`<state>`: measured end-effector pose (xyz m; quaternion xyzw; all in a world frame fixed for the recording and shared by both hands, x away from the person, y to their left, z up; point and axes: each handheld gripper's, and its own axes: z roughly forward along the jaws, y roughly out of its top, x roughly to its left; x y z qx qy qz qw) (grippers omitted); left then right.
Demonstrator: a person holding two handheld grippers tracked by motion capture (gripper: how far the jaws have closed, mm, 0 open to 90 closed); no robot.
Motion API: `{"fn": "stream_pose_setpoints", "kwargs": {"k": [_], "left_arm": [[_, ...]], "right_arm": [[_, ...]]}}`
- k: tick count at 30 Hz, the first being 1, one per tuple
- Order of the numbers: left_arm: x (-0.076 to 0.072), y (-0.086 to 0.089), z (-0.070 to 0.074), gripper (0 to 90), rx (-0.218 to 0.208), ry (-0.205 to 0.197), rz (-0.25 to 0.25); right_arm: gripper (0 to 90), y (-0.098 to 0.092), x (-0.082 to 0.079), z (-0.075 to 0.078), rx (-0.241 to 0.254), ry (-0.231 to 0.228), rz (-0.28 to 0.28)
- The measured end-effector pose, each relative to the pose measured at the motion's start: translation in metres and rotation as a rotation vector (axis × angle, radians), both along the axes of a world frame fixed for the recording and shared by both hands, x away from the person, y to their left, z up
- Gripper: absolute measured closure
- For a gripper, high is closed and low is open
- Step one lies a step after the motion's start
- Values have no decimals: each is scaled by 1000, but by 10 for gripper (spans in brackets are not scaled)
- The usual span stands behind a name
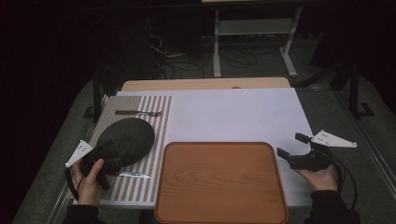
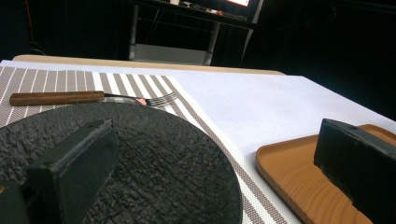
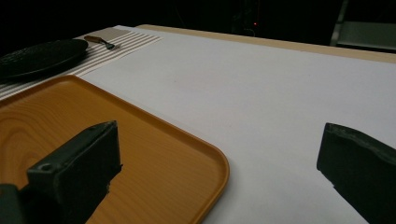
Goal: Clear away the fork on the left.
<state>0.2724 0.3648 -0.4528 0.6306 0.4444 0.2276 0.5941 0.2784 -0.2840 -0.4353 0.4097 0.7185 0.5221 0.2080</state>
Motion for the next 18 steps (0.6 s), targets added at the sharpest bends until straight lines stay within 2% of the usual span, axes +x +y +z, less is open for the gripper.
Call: {"fn": "stream_pose_setpoints", "kwargs": {"k": [9,12,18], "left_arm": [[0,0,1,0,-2,-7,4],[-1,0,4,0,15,-16,7],[-3,-1,6,0,0,-23,19]], "right_arm": [[0,0,0,0,0,2,1],[0,1,0,0,-1,8,5],[0,1,-1,0,-3,6,4]]}}
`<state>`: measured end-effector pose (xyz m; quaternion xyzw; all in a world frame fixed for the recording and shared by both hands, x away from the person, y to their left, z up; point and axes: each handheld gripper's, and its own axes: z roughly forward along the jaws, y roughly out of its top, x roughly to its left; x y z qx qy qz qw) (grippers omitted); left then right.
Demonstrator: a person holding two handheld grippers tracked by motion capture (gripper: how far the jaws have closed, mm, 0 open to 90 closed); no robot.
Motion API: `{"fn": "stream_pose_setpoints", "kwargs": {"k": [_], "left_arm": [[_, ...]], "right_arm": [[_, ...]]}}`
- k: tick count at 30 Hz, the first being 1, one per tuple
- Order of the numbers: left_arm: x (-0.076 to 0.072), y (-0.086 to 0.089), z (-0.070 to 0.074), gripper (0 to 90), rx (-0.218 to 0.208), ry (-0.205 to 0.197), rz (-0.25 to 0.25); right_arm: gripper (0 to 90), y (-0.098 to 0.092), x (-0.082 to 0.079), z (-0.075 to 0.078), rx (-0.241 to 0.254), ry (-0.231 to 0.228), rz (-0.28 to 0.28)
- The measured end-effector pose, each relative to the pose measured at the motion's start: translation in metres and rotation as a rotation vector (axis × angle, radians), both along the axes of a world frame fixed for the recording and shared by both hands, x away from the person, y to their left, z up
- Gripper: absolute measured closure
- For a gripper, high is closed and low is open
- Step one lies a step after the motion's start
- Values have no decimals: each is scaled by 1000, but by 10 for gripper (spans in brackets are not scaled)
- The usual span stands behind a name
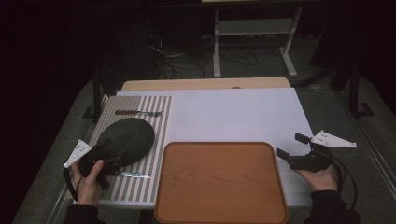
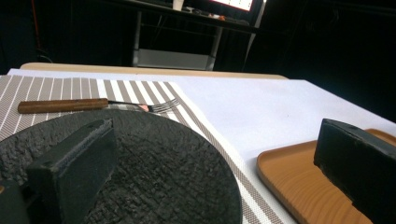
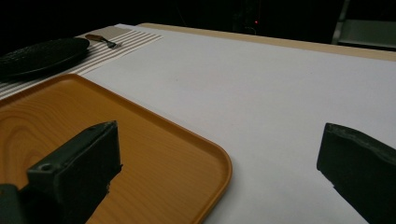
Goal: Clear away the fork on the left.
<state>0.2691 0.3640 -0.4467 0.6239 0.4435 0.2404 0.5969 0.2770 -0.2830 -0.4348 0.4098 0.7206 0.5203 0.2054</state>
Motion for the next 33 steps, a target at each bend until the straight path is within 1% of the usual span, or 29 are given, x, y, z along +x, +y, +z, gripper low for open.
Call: {"fn": "stream_pose_setpoints", "kwargs": {"k": [2,4,7,11,12,13,16,17,18,19,20,22,25,27,28,29,31,33], "left_arm": [[-1,-1,3,0,-10,-2,2],[0,-3,6,0,-3,11,5],[0,-3,8,0,1,10,4],[2,1,13,0,4,32,-4],[3,2,15,0,16,35,-7],[3,2,15,0,16,35,-7],[5,4,23,0,57,34,-31],[5,4,23,0,57,34,-31],[6,5,28,0,77,29,-35],[6,5,28,0,77,29,-35],[8,6,32,0,98,30,-25],[10,7,36,0,118,40,-27],[12,9,42,0,136,45,-31],[13,10,44,0,142,40,-29],[15,12,50,0,151,34,-28],[16,13,52,0,158,33,-28],[17,14,54,0,165,31,-29],[20,16,59,0,187,43,-33]], "right_arm": [[0,0,-1,0,-2,-2,-2],[0,1,-1,0,-5,1,-2],[0,1,-1,0,-5,4,-4],[0,-1,-1,0,6,4,-7],[0,-1,-1,0,6,4,-9],[0,-1,-1,0,7,4,-10],[0,-1,-1,0,6,6,-9],[0,-1,-1,0,6,6,-9],[0,0,-1,0,4,7,-9],[0,0,-1,0,4,7,-9],[0,0,-1,0,4,7,-9],[0,-1,-1,0,5,7,-9],[0,-1,-1,0,5,7,-9],[0,-1,-1,0,4,7,-10],[0,-1,-1,0,4,7,-10],[0,-1,-1,0,4,7,-9],[0,-1,-1,0,4,7,-9],[0,0,-1,0,4,9,-9]]}}
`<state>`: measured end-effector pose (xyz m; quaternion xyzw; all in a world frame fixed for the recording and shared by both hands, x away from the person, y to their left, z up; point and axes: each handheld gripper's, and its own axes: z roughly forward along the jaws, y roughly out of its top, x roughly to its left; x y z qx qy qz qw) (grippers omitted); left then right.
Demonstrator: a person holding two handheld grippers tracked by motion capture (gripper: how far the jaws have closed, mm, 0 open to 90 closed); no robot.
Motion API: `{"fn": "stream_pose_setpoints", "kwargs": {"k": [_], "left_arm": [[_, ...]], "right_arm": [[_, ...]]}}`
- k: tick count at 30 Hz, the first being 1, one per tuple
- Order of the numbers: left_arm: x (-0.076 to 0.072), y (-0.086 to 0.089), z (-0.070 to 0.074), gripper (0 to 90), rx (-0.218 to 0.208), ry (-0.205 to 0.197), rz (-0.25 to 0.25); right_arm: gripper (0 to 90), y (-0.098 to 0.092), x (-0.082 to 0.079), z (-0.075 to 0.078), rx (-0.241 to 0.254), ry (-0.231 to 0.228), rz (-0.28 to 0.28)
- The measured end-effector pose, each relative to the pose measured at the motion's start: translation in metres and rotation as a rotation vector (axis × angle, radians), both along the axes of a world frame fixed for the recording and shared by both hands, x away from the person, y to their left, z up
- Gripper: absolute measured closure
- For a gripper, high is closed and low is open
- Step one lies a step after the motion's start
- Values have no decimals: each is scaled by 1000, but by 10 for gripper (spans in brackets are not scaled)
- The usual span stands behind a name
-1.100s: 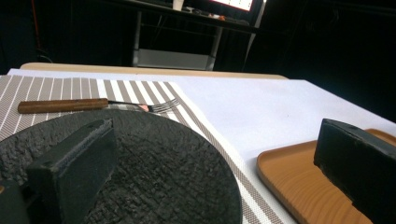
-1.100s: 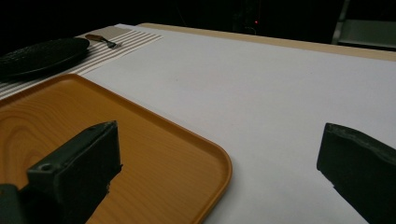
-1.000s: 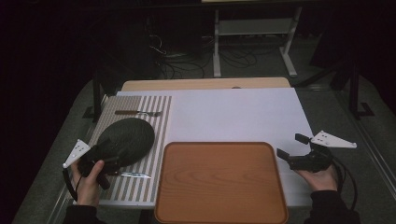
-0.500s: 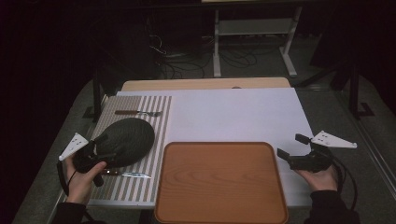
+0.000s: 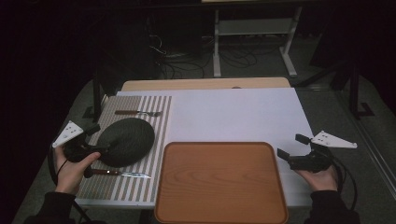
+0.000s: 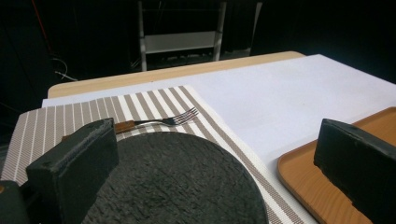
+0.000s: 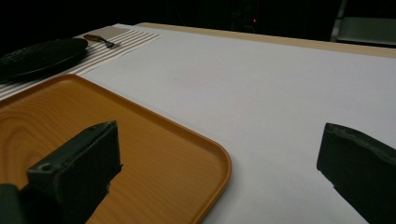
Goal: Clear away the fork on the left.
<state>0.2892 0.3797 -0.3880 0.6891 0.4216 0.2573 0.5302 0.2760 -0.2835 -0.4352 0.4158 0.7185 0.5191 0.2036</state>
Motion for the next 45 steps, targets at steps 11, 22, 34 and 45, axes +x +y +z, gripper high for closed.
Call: {"fn": "stream_pose_setpoints", "kwargs": {"k": [11,22,34,45], "left_arm": [[22,5,21,0,101,24,-47],[43,3,44,36,141,18,-73],[67,-1,52,53,239,49,-102],[88,-8,62,111,346,52,-120]], "right_arm": [[0,0,0,-1,-3,6,1],[0,0,0,-1,-7,12,2],[0,1,0,-2,-8,19,8],[0,1,1,-3,-10,22,12]]}}
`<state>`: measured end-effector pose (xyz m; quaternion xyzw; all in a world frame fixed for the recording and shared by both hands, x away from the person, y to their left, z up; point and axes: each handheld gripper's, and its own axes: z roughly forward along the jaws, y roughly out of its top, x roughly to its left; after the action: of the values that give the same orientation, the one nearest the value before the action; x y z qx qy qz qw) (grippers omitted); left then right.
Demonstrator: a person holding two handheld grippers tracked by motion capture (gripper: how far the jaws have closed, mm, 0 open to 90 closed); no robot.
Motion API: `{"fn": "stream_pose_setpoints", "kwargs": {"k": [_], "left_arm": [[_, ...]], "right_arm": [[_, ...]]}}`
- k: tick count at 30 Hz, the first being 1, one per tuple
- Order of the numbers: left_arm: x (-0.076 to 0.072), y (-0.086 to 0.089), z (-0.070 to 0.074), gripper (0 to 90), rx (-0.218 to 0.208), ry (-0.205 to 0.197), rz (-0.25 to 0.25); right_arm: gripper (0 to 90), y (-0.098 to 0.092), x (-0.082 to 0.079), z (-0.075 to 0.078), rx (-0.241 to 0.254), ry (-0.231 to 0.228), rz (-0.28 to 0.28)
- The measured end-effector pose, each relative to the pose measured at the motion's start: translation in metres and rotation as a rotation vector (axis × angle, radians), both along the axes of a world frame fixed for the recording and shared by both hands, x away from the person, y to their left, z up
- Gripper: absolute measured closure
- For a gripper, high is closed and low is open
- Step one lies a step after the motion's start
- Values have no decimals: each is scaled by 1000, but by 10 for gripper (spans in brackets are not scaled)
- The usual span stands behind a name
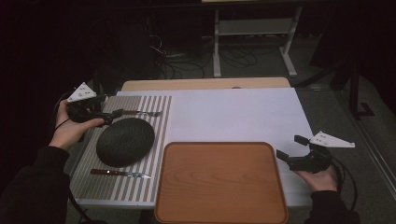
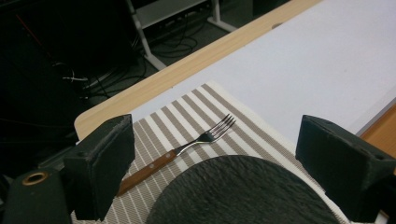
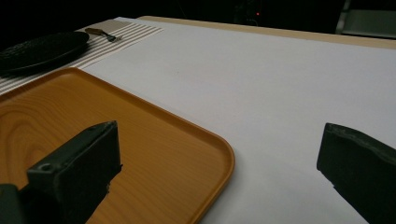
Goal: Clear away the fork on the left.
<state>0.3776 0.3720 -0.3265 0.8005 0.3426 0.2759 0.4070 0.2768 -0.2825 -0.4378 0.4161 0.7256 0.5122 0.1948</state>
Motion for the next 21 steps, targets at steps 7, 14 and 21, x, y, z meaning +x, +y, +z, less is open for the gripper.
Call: {"fn": "stream_pose_setpoints", "kwargs": {"k": [7,14,21], "left_arm": [[15,-4,4,132,76,-1,-18],[30,-5,7,132,129,4,-23],[47,-4,10,136,171,21,-12]], "right_arm": [[0,0,0,0,0,2,3],[0,0,0,-1,-3,6,6],[0,1,0,-1,-4,9,8]]}}
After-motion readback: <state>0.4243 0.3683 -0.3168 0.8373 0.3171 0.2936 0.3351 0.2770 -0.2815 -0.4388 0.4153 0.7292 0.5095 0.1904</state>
